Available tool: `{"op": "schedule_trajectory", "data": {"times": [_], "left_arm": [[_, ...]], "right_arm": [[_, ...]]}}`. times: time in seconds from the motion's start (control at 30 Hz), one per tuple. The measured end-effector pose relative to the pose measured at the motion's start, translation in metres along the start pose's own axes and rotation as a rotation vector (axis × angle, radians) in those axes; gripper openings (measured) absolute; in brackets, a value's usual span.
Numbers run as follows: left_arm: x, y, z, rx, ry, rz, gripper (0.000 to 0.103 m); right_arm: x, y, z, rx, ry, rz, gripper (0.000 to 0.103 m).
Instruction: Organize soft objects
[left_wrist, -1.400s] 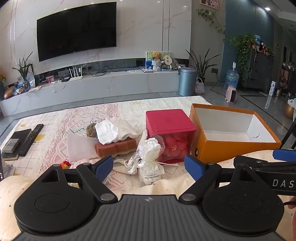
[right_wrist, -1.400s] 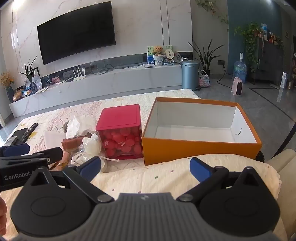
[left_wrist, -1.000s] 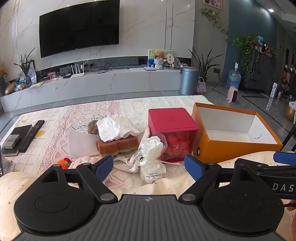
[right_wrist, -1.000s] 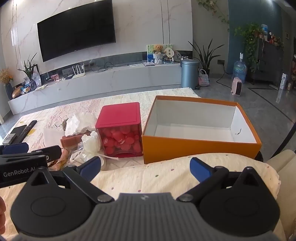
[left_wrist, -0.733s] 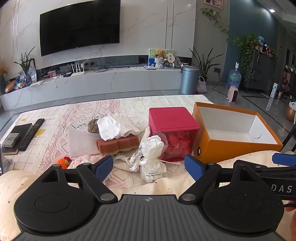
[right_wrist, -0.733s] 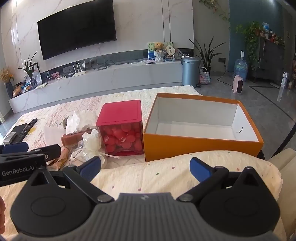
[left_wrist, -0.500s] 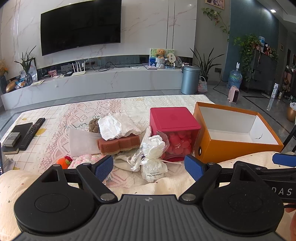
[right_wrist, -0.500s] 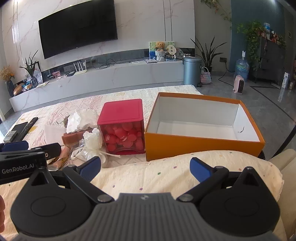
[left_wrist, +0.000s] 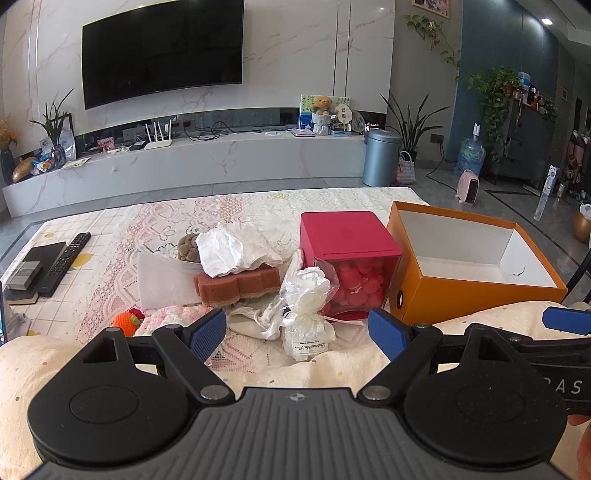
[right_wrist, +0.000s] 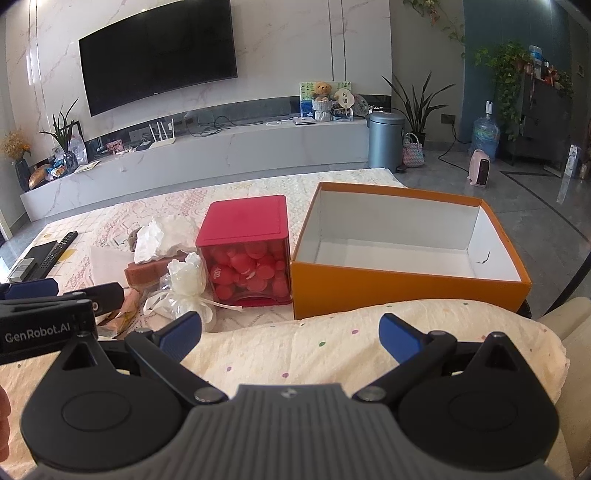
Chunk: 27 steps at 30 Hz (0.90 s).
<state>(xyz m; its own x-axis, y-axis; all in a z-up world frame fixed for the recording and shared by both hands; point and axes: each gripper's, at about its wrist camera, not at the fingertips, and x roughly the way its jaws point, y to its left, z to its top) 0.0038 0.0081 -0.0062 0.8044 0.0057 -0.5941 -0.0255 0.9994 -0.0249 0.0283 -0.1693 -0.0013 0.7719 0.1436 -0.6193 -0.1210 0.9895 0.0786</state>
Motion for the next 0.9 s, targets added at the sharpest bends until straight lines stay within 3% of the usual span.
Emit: {"op": "schedule_trajectory", "data": {"times": [0.9], "left_arm": [[0.0046, 0.0098, -0.0030, -0.044, 0.020, -0.017, 0.101]], "right_arm": [[0.0053, 0.0090, -0.0035, -0.032, 0.008, 0.020, 0.100]]}}
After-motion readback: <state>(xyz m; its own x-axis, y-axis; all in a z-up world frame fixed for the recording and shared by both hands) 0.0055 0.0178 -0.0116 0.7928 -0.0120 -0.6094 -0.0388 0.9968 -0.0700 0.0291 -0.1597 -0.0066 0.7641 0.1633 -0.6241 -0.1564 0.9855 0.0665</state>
